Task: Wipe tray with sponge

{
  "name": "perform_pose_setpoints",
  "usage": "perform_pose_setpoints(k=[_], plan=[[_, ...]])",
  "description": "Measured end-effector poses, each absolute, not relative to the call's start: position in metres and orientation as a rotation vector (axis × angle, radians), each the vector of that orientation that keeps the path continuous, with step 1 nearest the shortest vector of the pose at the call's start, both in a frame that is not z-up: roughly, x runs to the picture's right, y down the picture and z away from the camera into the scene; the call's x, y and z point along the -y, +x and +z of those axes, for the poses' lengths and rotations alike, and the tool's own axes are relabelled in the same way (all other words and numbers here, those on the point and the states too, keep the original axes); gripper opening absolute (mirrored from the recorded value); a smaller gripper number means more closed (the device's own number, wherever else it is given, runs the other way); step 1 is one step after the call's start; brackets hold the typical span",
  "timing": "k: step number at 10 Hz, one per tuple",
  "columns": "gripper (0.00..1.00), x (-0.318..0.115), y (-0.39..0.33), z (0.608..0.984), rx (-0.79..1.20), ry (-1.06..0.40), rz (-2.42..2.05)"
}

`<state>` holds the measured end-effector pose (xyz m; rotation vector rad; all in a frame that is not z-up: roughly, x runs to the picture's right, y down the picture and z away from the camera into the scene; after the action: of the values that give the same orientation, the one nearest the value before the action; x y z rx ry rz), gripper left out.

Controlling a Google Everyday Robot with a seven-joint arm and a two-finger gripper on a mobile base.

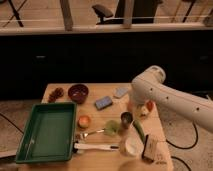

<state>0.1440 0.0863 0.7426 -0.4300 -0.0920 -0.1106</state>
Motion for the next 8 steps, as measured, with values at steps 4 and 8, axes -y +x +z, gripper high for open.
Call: perform_pose_setpoints(k=[4, 8], plan=[[0.80, -0.084, 0.126, 0.753, 0.115, -0.421, -0.139], [0.80, -0.079, 0.114, 0.764, 0.134, -0.413, -0.152]])
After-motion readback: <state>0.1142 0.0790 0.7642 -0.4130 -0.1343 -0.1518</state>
